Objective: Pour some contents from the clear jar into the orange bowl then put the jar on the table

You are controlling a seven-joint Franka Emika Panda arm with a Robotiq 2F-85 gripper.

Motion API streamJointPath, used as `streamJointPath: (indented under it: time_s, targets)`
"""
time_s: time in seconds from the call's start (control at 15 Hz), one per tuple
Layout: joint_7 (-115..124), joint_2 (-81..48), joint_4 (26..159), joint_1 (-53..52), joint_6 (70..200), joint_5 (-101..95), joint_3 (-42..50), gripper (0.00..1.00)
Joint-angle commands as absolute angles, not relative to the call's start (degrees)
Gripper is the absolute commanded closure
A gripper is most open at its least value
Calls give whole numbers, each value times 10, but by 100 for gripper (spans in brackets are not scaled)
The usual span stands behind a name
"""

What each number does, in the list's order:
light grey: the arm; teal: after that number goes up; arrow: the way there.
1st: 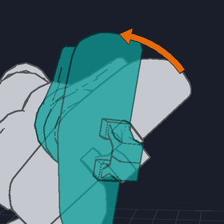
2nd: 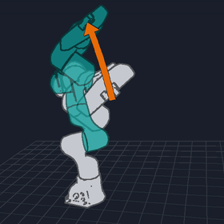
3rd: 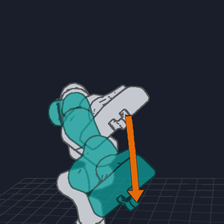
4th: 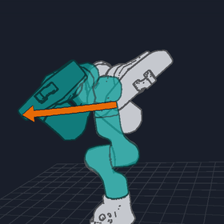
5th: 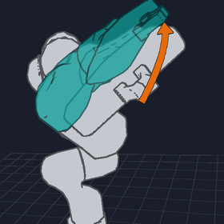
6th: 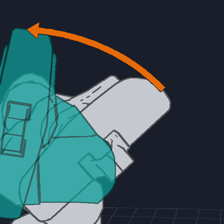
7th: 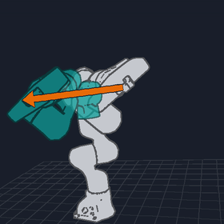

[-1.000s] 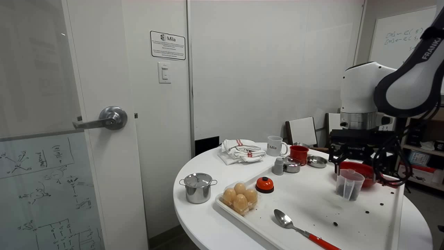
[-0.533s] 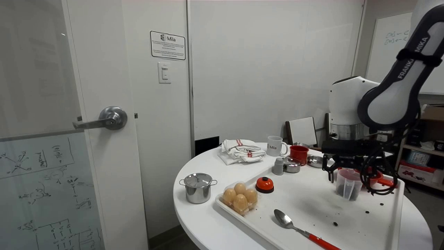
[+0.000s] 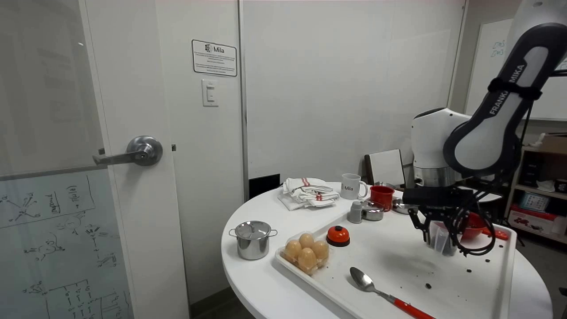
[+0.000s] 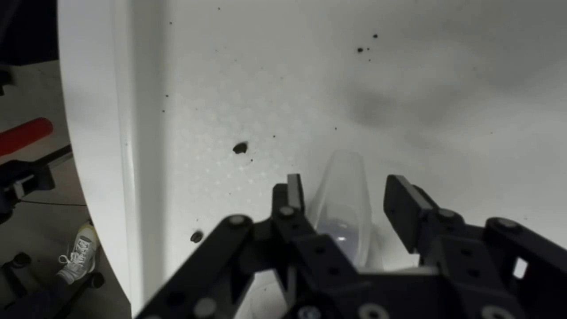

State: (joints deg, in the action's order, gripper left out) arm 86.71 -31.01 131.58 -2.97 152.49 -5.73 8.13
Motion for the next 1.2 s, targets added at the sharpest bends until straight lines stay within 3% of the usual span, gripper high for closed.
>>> streamJointPath:
  time_s: [0.0,0.2,0.27,0.73,1.13]
  targets:
    - [852,-319,1299,-44,1512,-36,90,79]
    - [838,-296,1316,-41,1505,-29,81,98]
    - [833,-284,1325,-40,1502,-25,79,94]
    - [742,-161,1412,15,1511,71,55,94]
    - [522,-71,1444,109,1468,301,38,94]
